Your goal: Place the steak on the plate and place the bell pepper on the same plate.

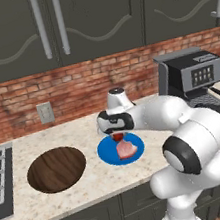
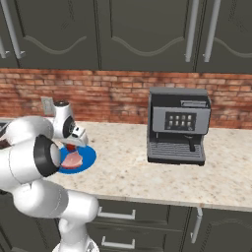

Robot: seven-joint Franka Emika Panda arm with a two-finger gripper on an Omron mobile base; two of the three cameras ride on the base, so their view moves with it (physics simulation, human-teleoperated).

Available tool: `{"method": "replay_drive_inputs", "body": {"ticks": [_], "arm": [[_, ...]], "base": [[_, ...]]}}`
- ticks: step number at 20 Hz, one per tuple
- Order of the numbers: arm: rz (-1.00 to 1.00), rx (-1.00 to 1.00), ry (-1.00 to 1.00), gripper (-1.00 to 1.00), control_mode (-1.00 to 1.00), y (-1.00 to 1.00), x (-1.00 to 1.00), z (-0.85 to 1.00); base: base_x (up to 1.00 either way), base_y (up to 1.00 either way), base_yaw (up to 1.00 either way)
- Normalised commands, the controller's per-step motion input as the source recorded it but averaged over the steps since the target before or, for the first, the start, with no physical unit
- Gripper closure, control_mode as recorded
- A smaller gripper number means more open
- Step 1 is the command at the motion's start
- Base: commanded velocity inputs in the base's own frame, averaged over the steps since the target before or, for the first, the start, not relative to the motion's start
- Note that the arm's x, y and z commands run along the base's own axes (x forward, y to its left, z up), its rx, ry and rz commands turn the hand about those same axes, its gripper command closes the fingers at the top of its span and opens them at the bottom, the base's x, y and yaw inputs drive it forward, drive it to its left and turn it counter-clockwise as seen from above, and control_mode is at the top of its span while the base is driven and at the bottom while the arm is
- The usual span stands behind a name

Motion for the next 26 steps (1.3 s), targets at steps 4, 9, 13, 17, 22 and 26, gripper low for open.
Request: {"method": "replay_drive_inputs", "body": {"ticks": [4, 9, 13, 17, 22, 26], "arm": [[0.00, 0.00, 0.00, 1.00, -1.00, -0.09, 0.03, -0.64], [0.00, 0.00, 0.00, 1.00, -1.00, 0.00, -0.39, -0.05], [0.00, 0.00, 0.00, 1.00, -1.00, 0.00, -0.09, 0.00], [0.00, 0.00, 0.00, -1.00, -1.00, 0.00, 0.00, 0.00], [0.00, 0.00, 0.03, -1.00, -1.00, 0.00, 0.02, 0.01], [0.00, -0.02, 0.09, -1.00, -1.00, 0.00, 0.21, 0.19]], "base": [[0.00, 0.00, 0.00], [0.00, 0.00, 0.00], [0.00, 0.00, 0.00], [0.00, 0.00, 0.00], [0.00, 0.00, 0.00], [0.00, 0.00, 0.00]]}}
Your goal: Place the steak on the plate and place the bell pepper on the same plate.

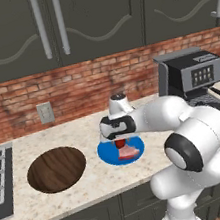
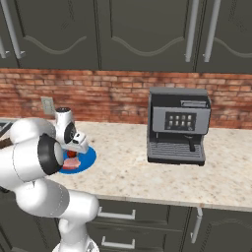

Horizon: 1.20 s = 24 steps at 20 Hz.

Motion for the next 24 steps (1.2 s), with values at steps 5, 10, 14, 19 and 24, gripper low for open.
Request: {"method": "replay_drive_inputs", "body": {"ticks": [5, 10, 14, 19, 24], "arm": [[0.00, 0.00, 0.00, -1.00, -1.00, -0.03, 0.10, 0.55], [0.00, 0.00, 0.00, -1.00, -1.00, -0.01, -0.02, 0.65], [0.00, 0.00, -0.07, -1.00, -1.00, 0.00, -0.81, 0.56], [0.00, 0.00, -0.13, -1.00, -1.00, 0.00, -1.00, 0.40], [0.00, 0.00, -0.18, -1.00, -1.00, 0.00, -0.82, 0.71]], "base": [[0.00, 0.00, 0.00], [0.00, 0.00, 0.00], [0.00, 0.00, 0.00], [0.00, 0.00, 0.00], [0.00, 0.00, 0.00]]}}
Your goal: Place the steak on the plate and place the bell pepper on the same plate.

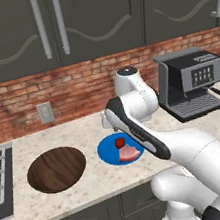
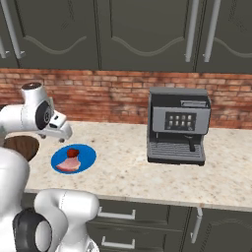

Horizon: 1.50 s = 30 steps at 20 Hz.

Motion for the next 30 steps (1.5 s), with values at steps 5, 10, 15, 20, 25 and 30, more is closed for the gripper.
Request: {"method": "replay_drive_inputs", "body": {"ticks": [5, 10, 15, 20, 25, 30], "arm": [[0.00, 0.00, -0.14, -1.00, -1.00, 0.00, -0.82, 0.72], [0.01, 0.00, -0.16, -1.00, -1.00, -0.10, -0.81, 0.69], [0.01, 0.00, -0.18, -1.00, -1.00, -0.27, -0.55, 0.75], [0.01, 0.00, -0.21, -1.00, -1.00, -0.36, -0.41, 0.71], [0.04, 0.02, -0.19, -1.00, -1.00, -0.40, -0.44, 0.47], [0.02, 0.05, -0.23, -1.00, -1.00, -0.21, -0.56, 0.22]], "base": [[0.00, 0.00, 0.00], [0.00, 0.00, 0.00], [0.00, 0.00, 0.00], [0.00, 0.00, 0.00], [0.00, 0.00, 0.00], [0.00, 0.00, 0.00]]}}
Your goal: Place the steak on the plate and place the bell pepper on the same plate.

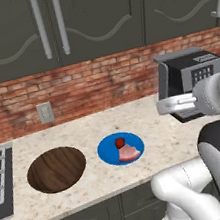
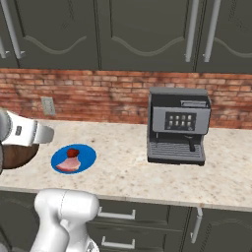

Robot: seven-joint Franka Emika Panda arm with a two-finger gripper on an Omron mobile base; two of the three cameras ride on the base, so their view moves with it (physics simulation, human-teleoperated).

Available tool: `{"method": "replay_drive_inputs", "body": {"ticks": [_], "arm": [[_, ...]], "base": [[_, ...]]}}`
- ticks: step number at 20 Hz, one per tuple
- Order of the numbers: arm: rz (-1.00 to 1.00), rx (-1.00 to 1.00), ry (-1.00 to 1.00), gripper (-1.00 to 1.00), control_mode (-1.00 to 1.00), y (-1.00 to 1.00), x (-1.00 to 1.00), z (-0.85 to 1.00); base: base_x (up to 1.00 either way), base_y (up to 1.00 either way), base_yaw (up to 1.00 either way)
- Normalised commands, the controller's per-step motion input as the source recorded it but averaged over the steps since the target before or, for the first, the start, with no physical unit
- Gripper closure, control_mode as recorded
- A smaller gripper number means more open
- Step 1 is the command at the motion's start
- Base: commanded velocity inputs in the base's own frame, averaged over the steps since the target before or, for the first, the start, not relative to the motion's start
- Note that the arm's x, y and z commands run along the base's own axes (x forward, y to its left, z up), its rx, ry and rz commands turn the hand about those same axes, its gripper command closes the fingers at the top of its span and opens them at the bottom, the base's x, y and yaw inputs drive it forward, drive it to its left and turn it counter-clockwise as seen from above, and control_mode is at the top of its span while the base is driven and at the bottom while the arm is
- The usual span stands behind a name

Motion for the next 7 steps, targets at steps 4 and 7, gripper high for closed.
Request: {"method": "replay_drive_inputs", "body": {"ticks": [4, 7], "arm": [[0.00, 0.01, -0.17, -1.00, -1.00, 0.00, -0.48, 0.01], [0.00, 0.00, 0.01, -1.00, -1.00, 0.13, -0.07, 0.08]], "base": [[0.00, 0.00, 0.00], [0.00, 0.00, 0.00]]}}
